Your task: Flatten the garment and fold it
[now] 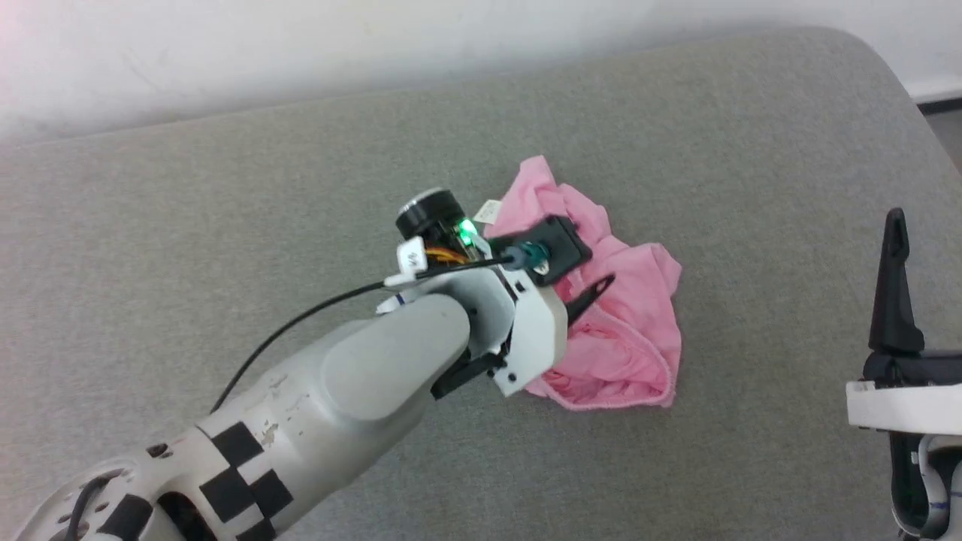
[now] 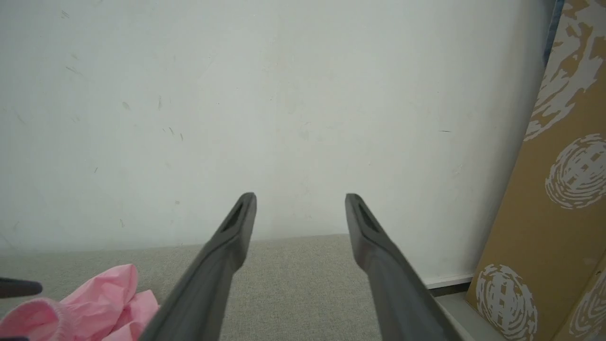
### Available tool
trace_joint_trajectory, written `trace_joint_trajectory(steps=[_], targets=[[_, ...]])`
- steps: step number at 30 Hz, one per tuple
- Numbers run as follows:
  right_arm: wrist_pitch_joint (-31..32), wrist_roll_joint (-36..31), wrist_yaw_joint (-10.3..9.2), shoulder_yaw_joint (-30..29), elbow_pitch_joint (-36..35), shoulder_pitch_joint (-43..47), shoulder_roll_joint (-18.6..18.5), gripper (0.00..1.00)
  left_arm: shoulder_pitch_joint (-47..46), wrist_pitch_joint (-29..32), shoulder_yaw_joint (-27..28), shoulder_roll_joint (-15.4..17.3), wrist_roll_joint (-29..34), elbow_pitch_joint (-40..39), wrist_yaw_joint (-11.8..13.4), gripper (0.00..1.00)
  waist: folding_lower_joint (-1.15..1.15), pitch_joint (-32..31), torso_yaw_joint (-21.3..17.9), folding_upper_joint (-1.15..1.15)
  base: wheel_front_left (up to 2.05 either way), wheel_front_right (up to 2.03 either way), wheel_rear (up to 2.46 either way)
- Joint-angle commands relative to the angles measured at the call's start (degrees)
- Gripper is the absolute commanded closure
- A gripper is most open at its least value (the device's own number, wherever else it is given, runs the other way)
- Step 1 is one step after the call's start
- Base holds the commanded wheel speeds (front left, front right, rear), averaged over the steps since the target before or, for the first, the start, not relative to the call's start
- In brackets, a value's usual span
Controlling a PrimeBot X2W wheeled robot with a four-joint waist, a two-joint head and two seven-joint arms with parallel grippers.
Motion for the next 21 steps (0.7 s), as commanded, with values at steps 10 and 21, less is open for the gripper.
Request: trace_joint_trajectory(steps=[10, 21], targets=[[-0.3, -0.9, -0.12, 0.0, -0.4, 2.7, 0.1, 0.0, 2.3, -18.4, 9.6, 1.7, 4.2, -1.3, 16.2, 0.0, 0.0, -4.7, 5.0, 0.0, 0.0, 0.0, 0.0], [-0.3, -0.6, -0.12, -0.3, -0.6, 3.9, 0.1, 0.0, 23.7, -19.3, 30.5, 5.8, 15.1, -17.6, 34.7, 0.0, 0.0, -5.9, 6.7, 0.0, 0.0, 0.0, 0.0]])
